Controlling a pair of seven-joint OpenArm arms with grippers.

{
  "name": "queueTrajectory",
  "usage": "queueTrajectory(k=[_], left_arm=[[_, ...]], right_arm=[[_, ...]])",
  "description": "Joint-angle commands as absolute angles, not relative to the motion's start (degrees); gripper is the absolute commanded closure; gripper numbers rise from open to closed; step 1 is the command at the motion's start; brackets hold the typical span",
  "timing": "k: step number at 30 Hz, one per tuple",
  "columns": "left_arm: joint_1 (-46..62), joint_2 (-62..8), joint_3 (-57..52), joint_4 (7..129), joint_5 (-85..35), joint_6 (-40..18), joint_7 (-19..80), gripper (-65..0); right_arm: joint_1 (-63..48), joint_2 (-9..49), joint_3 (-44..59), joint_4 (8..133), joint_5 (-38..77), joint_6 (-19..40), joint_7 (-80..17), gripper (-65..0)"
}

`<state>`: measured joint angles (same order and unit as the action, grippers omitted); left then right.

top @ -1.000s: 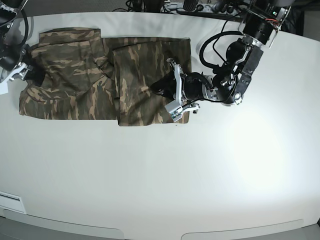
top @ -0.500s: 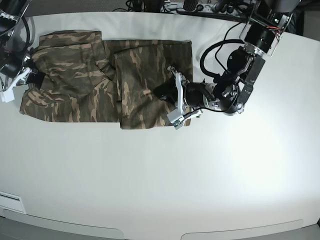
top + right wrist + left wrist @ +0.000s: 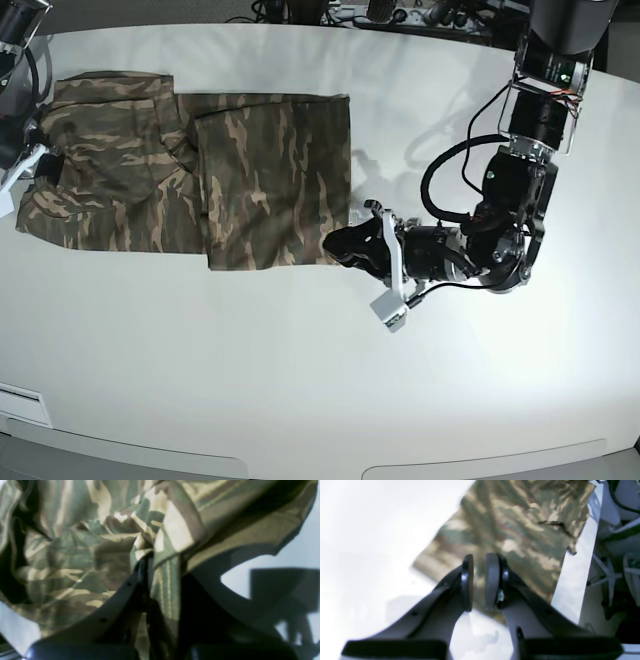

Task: Fold the T-shirt properly
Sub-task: 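Lift the other end with the right gripper and fold it over the stack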

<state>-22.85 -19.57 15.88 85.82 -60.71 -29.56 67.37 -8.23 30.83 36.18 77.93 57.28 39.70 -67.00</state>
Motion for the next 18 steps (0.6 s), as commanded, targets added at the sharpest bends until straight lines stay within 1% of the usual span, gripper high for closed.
queueTrajectory(k=[1,4,8,11,14,18], left_arm=[[-23.5,-19.7,14.3,86.7,-61.8,-30.0,66.5,-10.6],[-21.1,-19.7,10.6,86.7,-60.3,-30.1,66.5,-10.6],[-17.2,-19.9,6.2,86.7,-59.4,-33.1,66.5,-10.6],[-14.4,-20.0,3.8,86.7,-59.9,-34.1,66.5,-10.6],[-12.6,-20.0,3.0,86.7,-60.3,-34.6,66.5,-10.6],[-11.4,-20.0,3.0,86.7,-60.3,-34.6,66.5,-10.6]], right_arm=[[-7.6,33.1,36.7,79.4,56.7,39.5,-65.1,0.0],[-7.6,33.7,36.8,82.8,51.2,36.4,-63.1,0.0],[-7.6,33.6,36.8,90.0,42.8,31.5,-59.6,0.0],[-7.8,33.2,36.7,95.9,38.2,26.8,-57.8,0.0],[-7.8,32.0,36.7,100.9,37.2,23.1,-58.4,0.0],[-7.9,28.9,36.7,107.7,38.7,22.9,-61.7,0.0]])
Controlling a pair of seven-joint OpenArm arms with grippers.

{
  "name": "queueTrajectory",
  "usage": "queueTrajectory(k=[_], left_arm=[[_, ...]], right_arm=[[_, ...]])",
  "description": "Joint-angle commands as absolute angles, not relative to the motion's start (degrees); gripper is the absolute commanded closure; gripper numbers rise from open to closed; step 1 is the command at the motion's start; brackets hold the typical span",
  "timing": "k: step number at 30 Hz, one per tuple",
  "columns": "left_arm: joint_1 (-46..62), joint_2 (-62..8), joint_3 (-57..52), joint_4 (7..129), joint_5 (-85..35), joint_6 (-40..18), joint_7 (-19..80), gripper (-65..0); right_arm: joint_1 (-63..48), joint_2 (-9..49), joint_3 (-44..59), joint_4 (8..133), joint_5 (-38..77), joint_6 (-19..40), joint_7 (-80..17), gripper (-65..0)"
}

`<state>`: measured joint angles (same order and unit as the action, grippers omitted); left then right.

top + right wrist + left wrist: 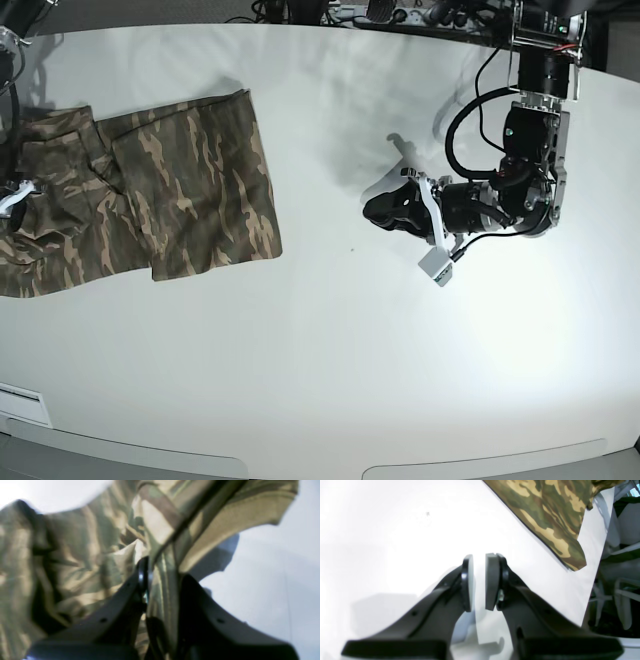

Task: Fold the T-shirt properly
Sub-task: 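Lift the other end with the right gripper and fold it over the stack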

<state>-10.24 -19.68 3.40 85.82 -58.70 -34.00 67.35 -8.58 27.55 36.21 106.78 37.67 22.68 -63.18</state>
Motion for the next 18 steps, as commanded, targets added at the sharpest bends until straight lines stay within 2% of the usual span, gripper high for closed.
queueTrajectory(k=[1,11,13,18], left_arm=[[-11.2,-20.0,3.0,86.7,-60.5,-34.6,66.5,-10.6],[-11.1,-20.0,3.0,86.7,-61.2,-34.6,66.3,-10.6],[-11.1,-20.0,3.0,86.7,-61.2,-34.6,66.3,-10.6],[-11.1,-20.0,3.0,86.7,-64.0,-34.6,66.3,-10.6]], right_arm=[[-8.1,27.9,36.7,109.4,40.8,23.7,-62.5,0.0],[-8.1,21.5,36.7,114.1,75.8,35.4,-77.5,0.0],[-8.1,20.4,36.7,114.1,79.4,36.0,-78.6,0.0],[-8.1,16.6,36.7,114.0,79.9,38.3,-78.7,0.0]])
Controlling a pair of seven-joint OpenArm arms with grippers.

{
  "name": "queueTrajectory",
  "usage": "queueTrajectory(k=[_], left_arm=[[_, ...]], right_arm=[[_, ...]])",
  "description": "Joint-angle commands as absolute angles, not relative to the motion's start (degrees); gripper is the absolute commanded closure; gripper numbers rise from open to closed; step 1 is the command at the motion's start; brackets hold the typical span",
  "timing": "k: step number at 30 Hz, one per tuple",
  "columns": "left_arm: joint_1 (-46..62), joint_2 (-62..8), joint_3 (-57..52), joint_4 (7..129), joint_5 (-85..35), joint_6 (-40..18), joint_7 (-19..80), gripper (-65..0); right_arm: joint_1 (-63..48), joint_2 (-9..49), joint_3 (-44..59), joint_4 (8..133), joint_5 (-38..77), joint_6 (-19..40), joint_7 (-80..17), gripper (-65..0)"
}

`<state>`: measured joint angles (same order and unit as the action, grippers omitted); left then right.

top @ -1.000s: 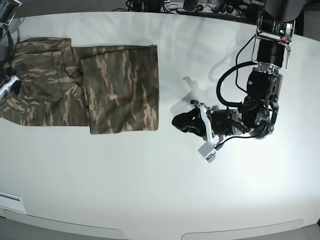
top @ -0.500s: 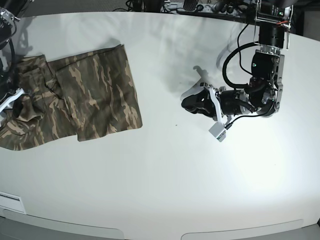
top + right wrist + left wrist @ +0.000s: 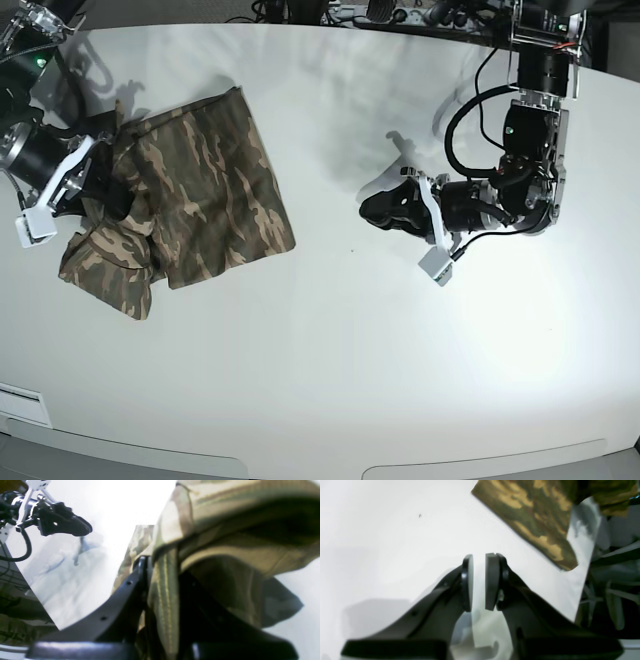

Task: Fold the T-shirt properly
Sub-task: 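Lift the other end with the right gripper and fold it over the stack, then straighten the folded shirt's edges with both grippers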

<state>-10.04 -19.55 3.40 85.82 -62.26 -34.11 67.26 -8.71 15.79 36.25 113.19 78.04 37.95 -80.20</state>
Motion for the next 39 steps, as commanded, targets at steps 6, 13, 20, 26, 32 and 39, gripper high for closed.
queueTrajectory(k=[6,13,20,26,32,39], left_arm=[[-11.1,-20.0,3.0,86.7,-64.6,-34.6,66.3,-10.6],[-11.1,-20.0,3.0,86.7,-64.6,-34.6,66.5,-10.6],[-11.2,-20.0,3.0,86.7,-64.6,-35.0,66.5,-10.6],[-11.2,-20.2,3.0,86.7,-64.6,-36.5,66.5,-10.6],[-11.2,-20.2,3.0,86.7,-64.7,-36.5,66.5,0.0],[-12.4,-23.7,2.9,87.6,-76.1,-40.0,68.2,0.0]], right_arm=[[-8.1,13.0,32.8,113.6,79.0,40.0,-78.7,0.0],[-8.1,12.4,21.3,110.4,74.0,40.0,-78.7,-36.1],[-7.6,15.6,12.7,110.6,78.0,40.0,-78.8,-40.7],[-5.7,16.4,12.5,110.7,81.9,40.0,-79.5,-40.2],[-1.9,16.4,15.4,112.1,82.4,40.0,-80.0,-3.0],[-1.3,16.5,25.2,112.2,70.7,40.0,-73.3,0.0]])
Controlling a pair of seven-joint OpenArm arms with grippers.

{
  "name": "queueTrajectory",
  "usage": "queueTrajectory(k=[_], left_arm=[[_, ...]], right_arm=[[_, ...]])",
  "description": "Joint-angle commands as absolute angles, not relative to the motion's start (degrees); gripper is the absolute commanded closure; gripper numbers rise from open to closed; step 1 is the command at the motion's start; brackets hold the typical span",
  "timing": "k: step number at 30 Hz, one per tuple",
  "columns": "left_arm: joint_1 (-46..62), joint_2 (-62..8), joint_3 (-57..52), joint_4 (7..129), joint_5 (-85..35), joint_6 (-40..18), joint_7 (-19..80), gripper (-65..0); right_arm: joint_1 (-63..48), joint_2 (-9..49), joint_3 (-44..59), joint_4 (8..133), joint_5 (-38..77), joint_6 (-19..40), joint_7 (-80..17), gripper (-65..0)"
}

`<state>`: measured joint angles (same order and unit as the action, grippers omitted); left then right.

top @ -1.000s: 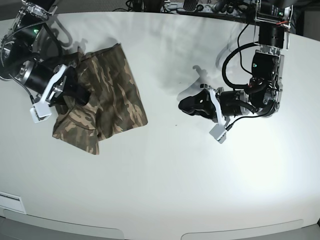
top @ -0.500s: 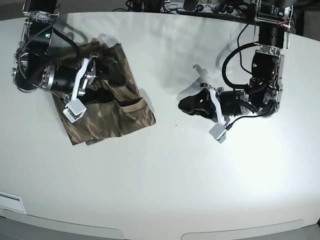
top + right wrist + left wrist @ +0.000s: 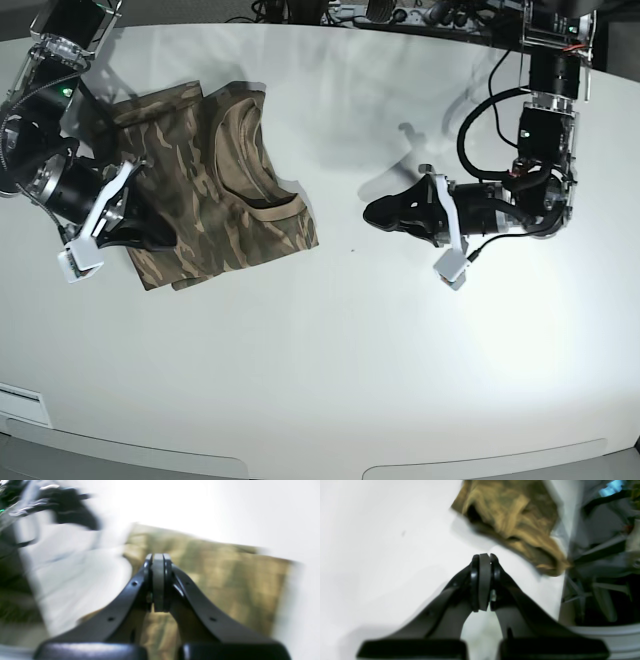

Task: Fold the T-shirt properly
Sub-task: 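Straighten the folded shirt's edges with both grippers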

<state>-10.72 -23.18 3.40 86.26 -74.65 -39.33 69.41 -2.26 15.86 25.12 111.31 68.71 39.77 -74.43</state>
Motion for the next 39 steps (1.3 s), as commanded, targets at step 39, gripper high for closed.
queueTrajectory(k=[39], left_arm=[[-12.5,-3.6,37.8,85.8,-37.3,-40.0,59.7,0.0]], right_arm=[[12.4,33.3,-6.5,81.1,34.9,40.0,-46.4,0.0]])
